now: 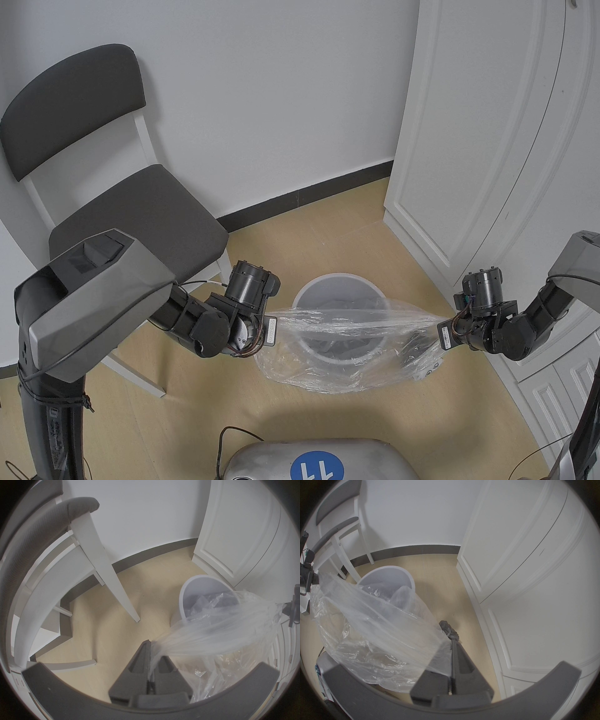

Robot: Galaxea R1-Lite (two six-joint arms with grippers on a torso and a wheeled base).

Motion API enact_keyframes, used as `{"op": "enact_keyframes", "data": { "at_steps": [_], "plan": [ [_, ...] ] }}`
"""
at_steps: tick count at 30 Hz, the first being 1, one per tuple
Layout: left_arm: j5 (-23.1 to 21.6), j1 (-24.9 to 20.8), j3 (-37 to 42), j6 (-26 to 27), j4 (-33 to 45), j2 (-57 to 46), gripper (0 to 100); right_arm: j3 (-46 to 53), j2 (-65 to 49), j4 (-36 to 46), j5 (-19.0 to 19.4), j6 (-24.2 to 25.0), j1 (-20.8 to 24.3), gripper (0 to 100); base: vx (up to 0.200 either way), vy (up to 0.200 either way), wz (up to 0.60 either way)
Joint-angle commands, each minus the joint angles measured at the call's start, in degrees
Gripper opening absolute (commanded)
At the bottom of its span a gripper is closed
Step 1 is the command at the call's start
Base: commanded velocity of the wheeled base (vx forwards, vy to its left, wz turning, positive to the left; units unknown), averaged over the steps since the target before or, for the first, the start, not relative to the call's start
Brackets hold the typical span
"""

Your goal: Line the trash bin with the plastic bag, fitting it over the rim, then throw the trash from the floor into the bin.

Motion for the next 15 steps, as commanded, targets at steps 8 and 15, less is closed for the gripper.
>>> {"op": "enact_keyframes", "data": {
  "at_steps": [8, 15],
  "plan": [
    [0.60, 0.01, -2.70, -0.52, -7.49, 6.76, 0, -5.17, 14.41, -14.64, -0.41, 3.55, 1.41, 0, 0.000, 0.000, 0.00],
    [0.69, 1.51, -3.75, -0.17, -8.19, 7.11, 0, -7.10, 18.46, -21.67, -0.50, 5.13, 2.82, 0, 0.000, 0.000, 0.00]
  ]
}}
